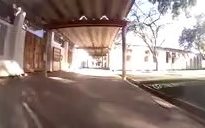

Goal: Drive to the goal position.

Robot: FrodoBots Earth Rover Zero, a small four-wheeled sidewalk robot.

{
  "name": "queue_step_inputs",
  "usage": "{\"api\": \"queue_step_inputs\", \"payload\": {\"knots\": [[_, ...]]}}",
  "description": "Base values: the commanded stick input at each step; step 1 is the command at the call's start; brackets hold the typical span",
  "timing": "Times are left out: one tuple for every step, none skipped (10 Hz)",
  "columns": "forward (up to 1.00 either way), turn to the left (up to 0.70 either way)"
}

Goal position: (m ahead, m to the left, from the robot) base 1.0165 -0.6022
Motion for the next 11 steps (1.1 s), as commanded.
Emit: {"api": "queue_step_inputs", "payload": {"knots": [[0.85, 0.00], [0.85, 0.00], [0.85, 0.00], [0.85, 0.00], [0.85, 0.00], [0.85, 0.12], [0.85, 0.09], [0.85, 0.06], [0.85, 0.03], [0.85, 0.00], [0.85, 0.00]]}}
